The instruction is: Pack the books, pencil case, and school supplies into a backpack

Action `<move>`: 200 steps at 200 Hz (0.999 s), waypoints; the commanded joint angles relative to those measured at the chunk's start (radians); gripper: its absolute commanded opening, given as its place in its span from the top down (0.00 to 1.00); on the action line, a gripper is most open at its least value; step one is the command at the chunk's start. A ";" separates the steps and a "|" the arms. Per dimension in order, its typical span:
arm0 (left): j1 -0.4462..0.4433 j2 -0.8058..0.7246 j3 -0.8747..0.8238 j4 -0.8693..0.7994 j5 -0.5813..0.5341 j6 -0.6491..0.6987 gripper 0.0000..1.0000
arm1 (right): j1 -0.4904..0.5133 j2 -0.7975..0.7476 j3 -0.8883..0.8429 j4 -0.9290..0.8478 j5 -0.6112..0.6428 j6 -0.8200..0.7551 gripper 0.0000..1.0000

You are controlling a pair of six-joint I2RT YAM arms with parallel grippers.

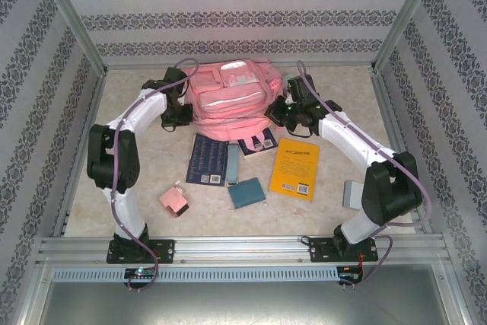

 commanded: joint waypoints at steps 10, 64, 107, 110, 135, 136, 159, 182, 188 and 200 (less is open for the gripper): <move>0.062 0.123 0.150 0.009 -0.142 -0.010 1.00 | -0.037 -0.068 0.007 0.002 -0.056 -0.058 1.00; 0.080 0.066 0.119 0.025 -0.228 -0.059 1.00 | -0.037 -0.007 0.043 -0.005 -0.061 -0.111 1.00; 0.159 -0.157 -0.120 0.044 -0.277 -0.085 1.00 | -0.018 0.159 0.198 0.004 -0.075 -0.152 1.00; 0.164 -0.172 -0.135 0.043 -0.275 -0.087 1.00 | -0.014 0.174 0.213 0.005 -0.076 -0.154 1.00; 0.193 -0.266 -0.240 0.043 -0.285 -0.091 1.00 | 0.016 0.322 0.358 0.004 -0.095 -0.171 1.00; 0.193 -0.269 -0.244 0.044 -0.285 -0.092 1.00 | 0.017 0.331 0.364 0.004 -0.094 -0.172 1.00; 0.197 -0.299 -0.296 0.048 -0.286 -0.106 1.00 | 0.044 0.466 0.503 0.002 -0.102 -0.166 1.00; 0.197 -0.293 -0.315 0.059 -0.272 -0.118 1.00 | 0.062 0.580 0.637 -0.020 -0.095 -0.171 0.93; 0.197 -0.290 -0.317 0.062 -0.277 -0.121 1.00 | 0.065 0.606 0.673 -0.028 -0.096 -0.172 0.90; 0.197 -0.286 -0.314 0.061 -0.272 -0.125 1.00 | 0.067 0.649 0.730 -0.047 -0.091 -0.173 0.79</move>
